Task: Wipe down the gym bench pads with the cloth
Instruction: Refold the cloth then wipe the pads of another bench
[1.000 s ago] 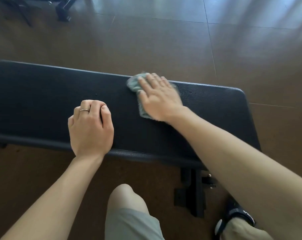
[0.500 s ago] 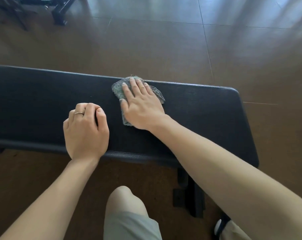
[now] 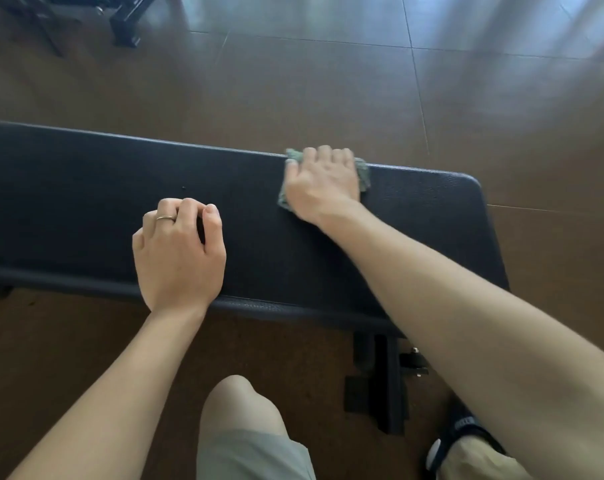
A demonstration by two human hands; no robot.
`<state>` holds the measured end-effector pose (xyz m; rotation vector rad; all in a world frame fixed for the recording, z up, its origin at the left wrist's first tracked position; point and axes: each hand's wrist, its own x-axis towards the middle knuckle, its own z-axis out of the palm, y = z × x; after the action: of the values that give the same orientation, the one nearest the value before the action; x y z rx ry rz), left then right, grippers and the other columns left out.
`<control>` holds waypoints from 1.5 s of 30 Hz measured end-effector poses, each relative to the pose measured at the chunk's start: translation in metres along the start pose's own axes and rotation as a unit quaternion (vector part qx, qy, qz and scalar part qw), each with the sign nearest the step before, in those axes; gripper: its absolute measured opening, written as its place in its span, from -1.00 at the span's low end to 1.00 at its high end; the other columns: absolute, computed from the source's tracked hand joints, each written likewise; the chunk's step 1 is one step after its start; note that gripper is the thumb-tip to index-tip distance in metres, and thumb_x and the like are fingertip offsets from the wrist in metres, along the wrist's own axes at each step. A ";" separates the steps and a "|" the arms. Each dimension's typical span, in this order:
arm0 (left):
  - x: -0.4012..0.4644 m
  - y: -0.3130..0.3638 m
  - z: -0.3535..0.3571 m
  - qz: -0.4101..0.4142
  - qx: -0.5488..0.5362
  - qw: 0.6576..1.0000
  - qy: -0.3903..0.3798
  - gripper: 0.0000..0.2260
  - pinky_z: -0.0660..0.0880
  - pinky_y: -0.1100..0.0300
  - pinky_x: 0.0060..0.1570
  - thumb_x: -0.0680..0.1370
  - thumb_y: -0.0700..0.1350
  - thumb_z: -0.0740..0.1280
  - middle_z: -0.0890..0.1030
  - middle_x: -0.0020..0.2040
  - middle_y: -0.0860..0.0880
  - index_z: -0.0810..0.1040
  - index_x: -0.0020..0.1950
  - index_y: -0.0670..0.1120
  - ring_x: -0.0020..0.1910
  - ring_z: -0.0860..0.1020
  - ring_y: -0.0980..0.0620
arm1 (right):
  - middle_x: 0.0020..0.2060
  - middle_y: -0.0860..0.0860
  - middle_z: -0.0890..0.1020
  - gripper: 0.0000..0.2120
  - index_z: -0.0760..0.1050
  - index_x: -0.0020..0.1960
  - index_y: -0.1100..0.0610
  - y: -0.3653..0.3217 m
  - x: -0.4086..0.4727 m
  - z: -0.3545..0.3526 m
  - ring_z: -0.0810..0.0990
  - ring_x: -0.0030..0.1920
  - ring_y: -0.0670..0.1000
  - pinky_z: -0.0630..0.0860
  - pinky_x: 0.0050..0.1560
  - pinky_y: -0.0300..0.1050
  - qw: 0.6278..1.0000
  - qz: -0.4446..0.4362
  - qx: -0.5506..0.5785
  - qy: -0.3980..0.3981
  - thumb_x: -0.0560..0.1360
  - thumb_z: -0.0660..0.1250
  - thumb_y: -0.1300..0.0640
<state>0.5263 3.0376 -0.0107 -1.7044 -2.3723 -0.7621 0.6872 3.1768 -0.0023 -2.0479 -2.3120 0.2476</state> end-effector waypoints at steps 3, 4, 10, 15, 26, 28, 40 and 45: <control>0.002 -0.003 -0.001 -0.004 -0.004 1.000 -0.003 -0.58 0.45 -0.11 0.06 0.69 0.05 -0.01 0.61 0.08 -0.13 0.58 0.05 -0.13 0.02 0.54 -0.15 | 0.52 0.17 0.32 -0.43 0.17 0.60 0.20 -0.027 -0.007 0.007 0.20 0.55 0.19 -0.08 0.62 0.10 0.996 -0.081 0.027 -0.003 0.70 -0.10 -0.10; 0.003 -0.003 -0.001 -0.003 -0.006 1.000 -0.005 -0.59 0.46 -0.11 0.06 0.69 0.04 -0.01 0.61 0.08 -0.12 0.58 0.05 -0.12 0.02 0.54 -0.14 | 0.58 0.16 0.23 -0.41 0.09 0.64 0.17 -0.020 -0.013 0.005 0.11 0.61 0.17 -0.13 0.63 0.06 0.994 -0.100 0.028 -0.010 0.71 -0.10 -0.11; 0.000 -0.001 0.000 -0.014 -0.005 1.000 -0.006 -0.57 0.49 -0.08 0.09 0.69 0.06 -0.02 0.62 0.09 -0.08 0.59 0.04 -0.10 0.04 0.56 -0.10 | 0.68 0.03 -0.10 -0.30 -0.13 0.70 0.03 0.069 -0.113 -0.009 -0.19 0.66 -0.02 -0.32 0.60 -0.11 0.994 -0.102 -0.001 -0.034 0.61 -0.33 -0.23; 0.000 -0.002 -0.002 -0.012 -0.013 1.000 -0.008 -0.56 0.50 -0.07 0.08 0.69 0.06 -0.02 0.64 0.10 -0.10 0.60 0.06 -0.12 0.04 0.57 -0.10 | 0.68 -0.01 -0.12 -0.32 -0.15 0.69 0.00 0.081 -0.093 -0.009 -0.21 0.66 -0.05 -0.30 0.61 -0.10 0.995 -0.096 -0.010 -0.031 0.64 -0.28 -0.23; 0.000 -0.002 -0.003 -0.014 -0.014 1.000 -0.004 -0.58 0.45 -0.06 0.01 0.68 0.03 -0.01 0.63 0.05 -0.12 0.59 0.00 -0.14 -0.02 0.55 -0.13 | 0.66 -0.01 -0.12 -0.39 -0.12 0.69 0.04 0.009 -0.135 0.003 -0.23 0.65 -0.02 -0.25 0.64 -0.01 0.972 -0.227 0.038 -0.040 0.70 -0.21 -0.18; 0.000 -0.003 -0.003 -0.010 -0.019 1.000 -0.005 -0.57 0.45 -0.05 0.01 0.67 0.04 -0.01 0.63 0.05 -0.12 0.59 0.01 -0.14 -0.02 0.55 -0.13 | 0.66 -0.04 -0.06 -0.37 -0.09 0.69 -0.03 0.027 -0.127 0.000 -0.19 0.65 -0.06 -0.28 0.62 -0.08 0.970 -0.239 0.028 -0.048 0.67 -0.22 -0.21; 0.000 -0.003 0.000 -0.017 -0.013 1.000 -0.002 -0.58 0.49 -0.07 0.02 0.69 0.03 -0.01 0.63 0.02 -0.10 0.58 -0.01 -0.13 -0.02 0.56 -0.11 | 0.68 0.05 -0.03 -0.39 -0.06 0.69 0.11 -0.009 -0.041 0.000 -0.12 0.67 0.03 -0.22 0.64 0.00 0.987 -0.157 0.025 -0.033 0.71 -0.13 -0.12; 0.000 -0.004 -0.002 -0.016 -0.021 1.000 -0.005 -0.55 0.43 -0.05 0.02 0.68 0.02 -0.04 0.63 0.04 -0.10 0.59 -0.02 -0.14 -0.03 0.54 -0.12 | 0.66 -0.05 -0.09 -0.38 -0.14 0.68 -0.01 0.024 -0.138 -0.001 -0.23 0.65 -0.07 -0.26 0.63 -0.06 0.961 -0.272 0.016 -0.055 0.69 -0.24 -0.21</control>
<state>0.5222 3.0361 -0.0107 -1.6939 -2.4132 -0.8156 0.7279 3.0434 0.0053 -1.3313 -2.7941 0.3716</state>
